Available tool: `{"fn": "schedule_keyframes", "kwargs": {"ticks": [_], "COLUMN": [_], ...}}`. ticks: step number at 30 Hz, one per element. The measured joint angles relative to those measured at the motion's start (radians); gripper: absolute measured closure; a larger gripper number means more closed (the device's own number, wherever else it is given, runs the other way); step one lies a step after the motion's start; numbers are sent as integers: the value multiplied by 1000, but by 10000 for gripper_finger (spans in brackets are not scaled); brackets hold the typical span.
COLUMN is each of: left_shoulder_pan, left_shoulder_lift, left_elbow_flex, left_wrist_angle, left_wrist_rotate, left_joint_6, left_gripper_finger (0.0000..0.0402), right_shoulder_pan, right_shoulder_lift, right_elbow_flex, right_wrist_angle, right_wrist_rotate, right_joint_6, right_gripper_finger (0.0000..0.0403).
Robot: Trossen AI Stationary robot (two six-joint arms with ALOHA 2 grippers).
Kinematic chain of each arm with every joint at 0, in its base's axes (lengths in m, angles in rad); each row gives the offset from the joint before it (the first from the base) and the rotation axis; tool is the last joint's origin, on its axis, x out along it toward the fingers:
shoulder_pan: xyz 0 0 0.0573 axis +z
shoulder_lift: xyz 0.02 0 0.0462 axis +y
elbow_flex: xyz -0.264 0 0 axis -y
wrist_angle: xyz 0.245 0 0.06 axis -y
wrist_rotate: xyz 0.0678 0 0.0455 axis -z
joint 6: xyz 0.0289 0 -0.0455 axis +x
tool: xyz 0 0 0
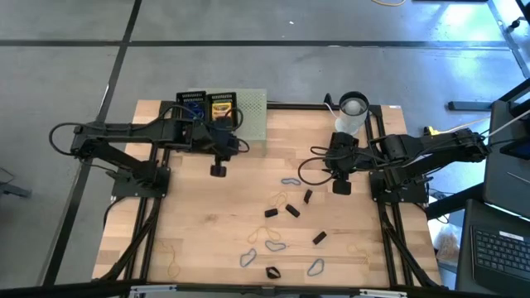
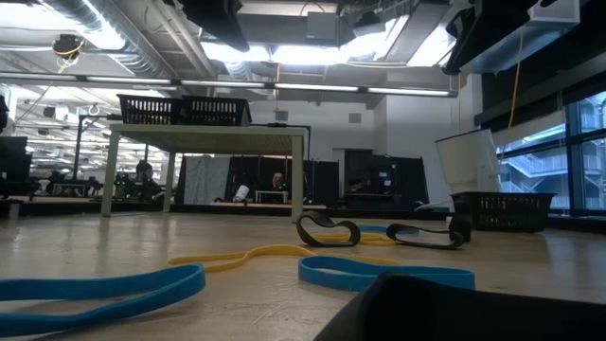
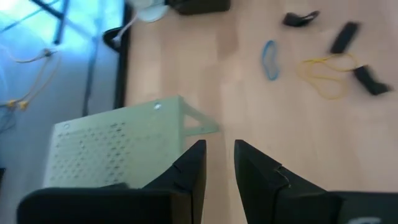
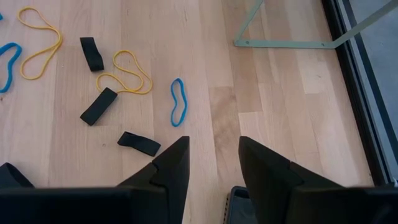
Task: Pick & Place Office Desk Supplies
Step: Put the black rubber band into the black bin
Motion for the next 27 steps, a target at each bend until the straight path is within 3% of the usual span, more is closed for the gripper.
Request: {"fn": "schedule_keyframes", "kwargs": {"ticks": [6,9,17,23,27], "left_shoulder_pan": [-13,-22,-49,-54,-55], "left_shoulder_lift": [0,1,1,7,25], "left_elbow_flex": [0,0,0,0,1], "left_wrist_angle": [0,24,241,454,501], "left_wrist_rotate": [220,273,285,285,270], "left_joint_6": [0,-2,-251,-299,-402], "left_gripper_finger": [327,327,323,327,326], "right_shoulder_pan": [0,0,0,0,0], "right_shoulder_lift": [0,0,0,0,0], "right_elbow_flex": [0,0,0,0,0], "right_wrist_angle": [0,0,0,0,5], "right_wrist_rotate": [0,0,0,-1,0], "right_joint_6": [0,0,0,0,0], "right_gripper_finger": [263,263,263,263,263]}}
